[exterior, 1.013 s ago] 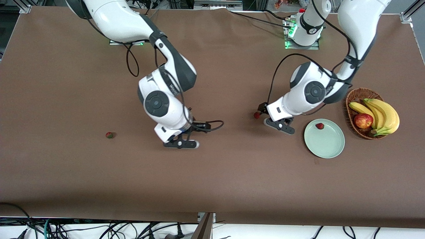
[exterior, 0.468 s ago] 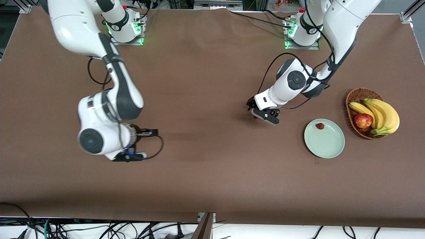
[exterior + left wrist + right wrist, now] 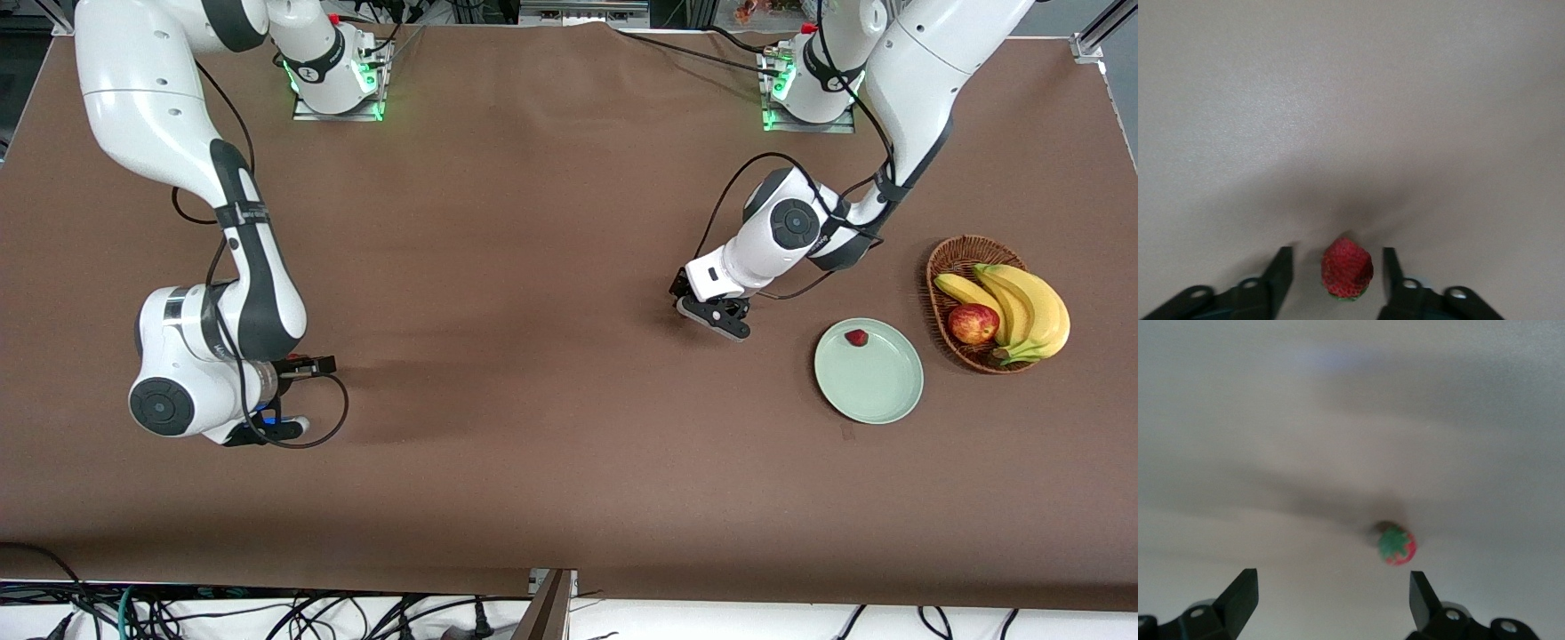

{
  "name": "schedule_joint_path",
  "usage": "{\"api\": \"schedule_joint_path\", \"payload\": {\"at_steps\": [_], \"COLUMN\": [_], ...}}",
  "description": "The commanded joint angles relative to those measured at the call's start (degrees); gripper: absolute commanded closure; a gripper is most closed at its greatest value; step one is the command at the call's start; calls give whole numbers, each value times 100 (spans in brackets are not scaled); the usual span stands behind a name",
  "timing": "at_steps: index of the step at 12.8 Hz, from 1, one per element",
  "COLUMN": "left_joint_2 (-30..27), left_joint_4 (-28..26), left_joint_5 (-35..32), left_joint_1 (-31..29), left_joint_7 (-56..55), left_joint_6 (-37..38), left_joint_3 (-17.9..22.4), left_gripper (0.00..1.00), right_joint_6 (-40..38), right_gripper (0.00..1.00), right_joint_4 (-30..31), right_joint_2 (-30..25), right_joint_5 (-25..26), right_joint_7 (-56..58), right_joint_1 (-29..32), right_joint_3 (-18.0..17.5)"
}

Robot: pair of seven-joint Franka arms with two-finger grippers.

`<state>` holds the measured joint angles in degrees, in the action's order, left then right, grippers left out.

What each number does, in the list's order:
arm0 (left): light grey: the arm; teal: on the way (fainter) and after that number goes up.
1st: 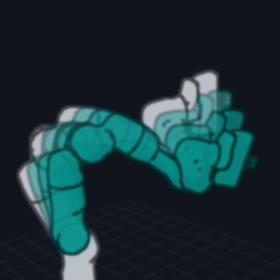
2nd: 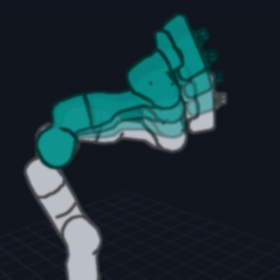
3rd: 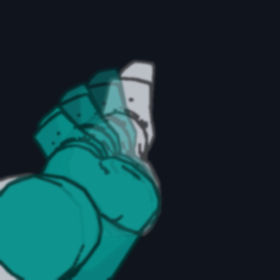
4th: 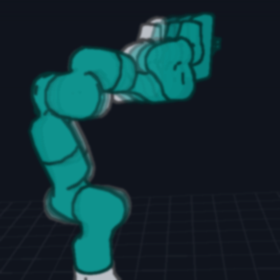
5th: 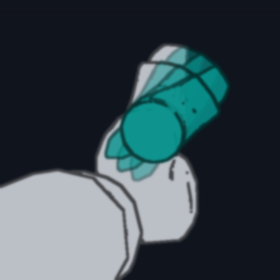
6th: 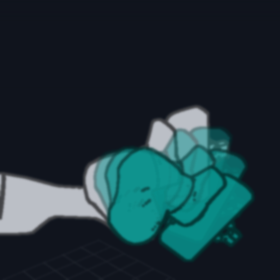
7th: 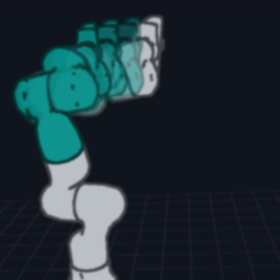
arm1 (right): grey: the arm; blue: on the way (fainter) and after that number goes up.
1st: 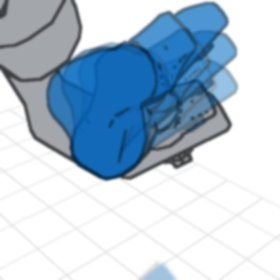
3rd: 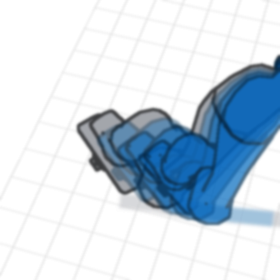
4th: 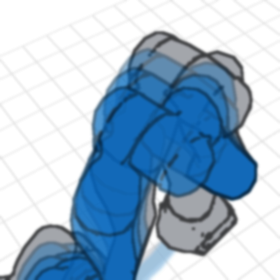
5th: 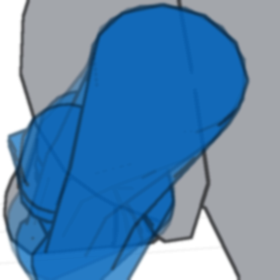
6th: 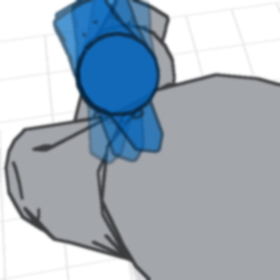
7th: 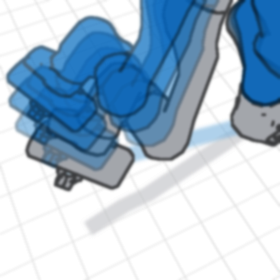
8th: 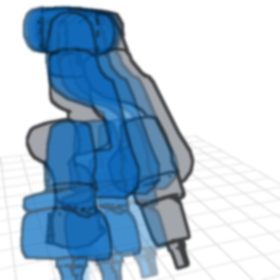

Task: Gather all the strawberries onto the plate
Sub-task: 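Grasp the second strawberry with the left gripper while the right grasps the third, then drop the strawberry on the plate while the right gripper sets another midway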

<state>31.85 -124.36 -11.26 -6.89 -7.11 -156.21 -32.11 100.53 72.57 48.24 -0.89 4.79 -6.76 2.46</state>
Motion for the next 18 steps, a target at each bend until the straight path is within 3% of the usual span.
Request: {"api": "schedule_joint_path", "payload": {"at_steps": [1,4,8,9,11,13,18], "left_joint_2": [23,-126,-679,-680,-549,-408,442], "left_joint_4": [17,35,674,1094,2008,2337,3091], "left_joint_5": [-157,-157,-157,-157,-148,-157,-157], "left_joint_1": [-14,-92,-531,-654,-769,-988,-1735], "left_joint_7": [-71,-19,445,778,1638,2377,4459], "left_joint_6": [-33,107,2044,2781,4066,4327,4265], "left_joint_3": [3,3,-32,-32,3,160,591], "left_gripper": [81,93,93,93,93,93,88], "right_joint_6": [596,889,1135,1126,1056,1047,784], "right_gripper": [0,0,1,9,38,46,46], "right_joint_4": [537,732,1022,1031,1031,1039,1048], "right_joint_2": [-113,-113,-130,-130,-130,-130,-157], "right_joint_5": [80,80,141,142,159,168,203], "right_joint_7": [556,646,655,655,663,724,778], "right_joint_1": [218,237,219,219,219,228,219], "right_joint_3": [-9,-9,-9,0,0,0,87]}}
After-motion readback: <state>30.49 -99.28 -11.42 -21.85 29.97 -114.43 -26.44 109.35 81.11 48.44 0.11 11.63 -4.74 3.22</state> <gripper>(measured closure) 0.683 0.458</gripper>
